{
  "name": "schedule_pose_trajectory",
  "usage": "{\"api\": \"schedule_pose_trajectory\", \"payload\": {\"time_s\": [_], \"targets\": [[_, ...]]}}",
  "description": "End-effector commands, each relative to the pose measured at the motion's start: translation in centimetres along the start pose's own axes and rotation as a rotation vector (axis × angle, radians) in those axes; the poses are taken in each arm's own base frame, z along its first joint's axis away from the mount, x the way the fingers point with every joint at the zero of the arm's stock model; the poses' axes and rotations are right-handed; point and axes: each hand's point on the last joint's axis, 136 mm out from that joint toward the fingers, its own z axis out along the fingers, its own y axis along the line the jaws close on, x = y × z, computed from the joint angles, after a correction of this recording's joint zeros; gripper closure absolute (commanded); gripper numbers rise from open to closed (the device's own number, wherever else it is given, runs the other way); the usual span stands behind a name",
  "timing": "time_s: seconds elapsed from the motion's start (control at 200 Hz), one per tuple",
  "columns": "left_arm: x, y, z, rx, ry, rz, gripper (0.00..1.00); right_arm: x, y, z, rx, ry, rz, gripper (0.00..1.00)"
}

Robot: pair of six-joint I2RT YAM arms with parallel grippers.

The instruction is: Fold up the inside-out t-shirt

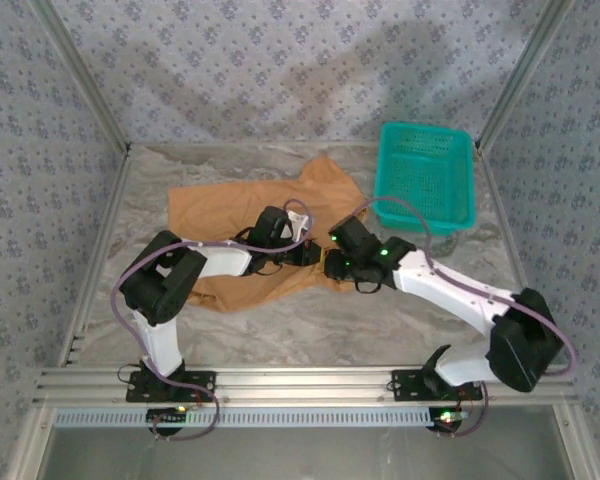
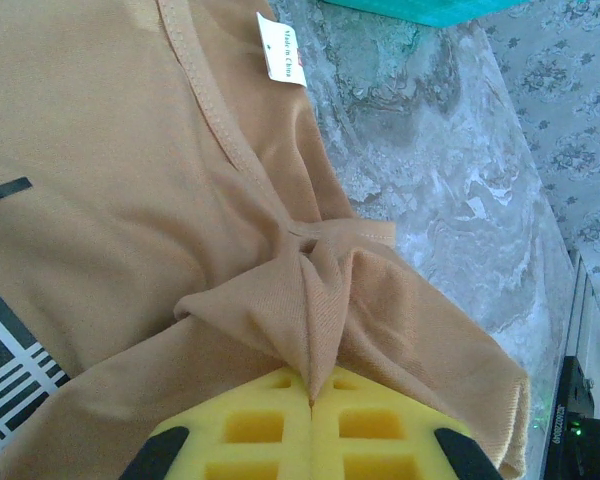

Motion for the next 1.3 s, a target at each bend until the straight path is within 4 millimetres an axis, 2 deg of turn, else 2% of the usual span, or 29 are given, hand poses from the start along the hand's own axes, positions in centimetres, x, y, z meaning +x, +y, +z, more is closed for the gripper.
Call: {"api": "schedule_pose_trajectory", "payload": {"time_s": [0.0,0.175,0.24,0.34,0.485,0.595,0.69,0.755,0.899,0.959,1.069,1.134,1.294], "targets": [[-1.2,-0.8,-0.2,0.017,-0.022,0.018,1.00,-0.3,-2.0,1.3,0.151,-0.008,-0.047,0.64],[-1.1,-0.8,-0.5,0.012,-0.020,0.020,1.00,-0.1,-2.9,4.0,0.235,0.036,-0.058,0.63],[-1.2,-0.8,-0.6,0.012,-0.022,0.021,1.00,-0.3,-3.2,4.7,0.247,0.045,-0.057,0.66],[-1.3,-0.9,-0.6,0.014,-0.022,0.022,1.00,-1.2,-3.1,4.3,0.230,0.050,-0.034,1.00],[-1.6,-0.8,-0.6,0.014,-0.027,0.023,1.00,-3.0,-3.2,0.5,0.133,-0.011,0.024,1.00],[-2.3,-1.2,-0.4,0.030,-0.038,0.015,1.00,-3.6,-5.0,-1.5,0.017,-0.063,0.136,1.00],[-2.7,-1.9,0.0,0.053,-0.057,0.001,1.00,-2.3,-8.2,-0.7,-0.012,-0.063,0.219,1.00],[-2.7,-2.9,0.7,0.073,-0.065,-0.007,1.00,-0.4,-10.5,1.1,0.018,-0.029,0.269,1.00],[-1.1,-4.8,2.8,0.088,-0.054,-0.023,1.00,3.4,-12.7,3.5,0.075,0.051,0.318,1.00],[-0.6,-5.0,3.3,0.083,-0.055,-0.035,1.00,4.0,-12.9,3.4,0.102,0.058,0.320,0.99],[0.0,-5.1,3.8,0.073,-0.051,-0.047,1.00,3.7,-12.8,1.6,0.147,0.016,0.288,0.77],[0.0,-5.0,3.8,0.067,-0.049,-0.042,1.00,3.1,-12.2,0.1,0.158,-0.027,0.266,0.68],[-0.1,-5.2,3.9,0.062,-0.039,-0.031,1.00,2.2,-9.4,-1.7,0.114,-0.091,0.216,0.68]]}}
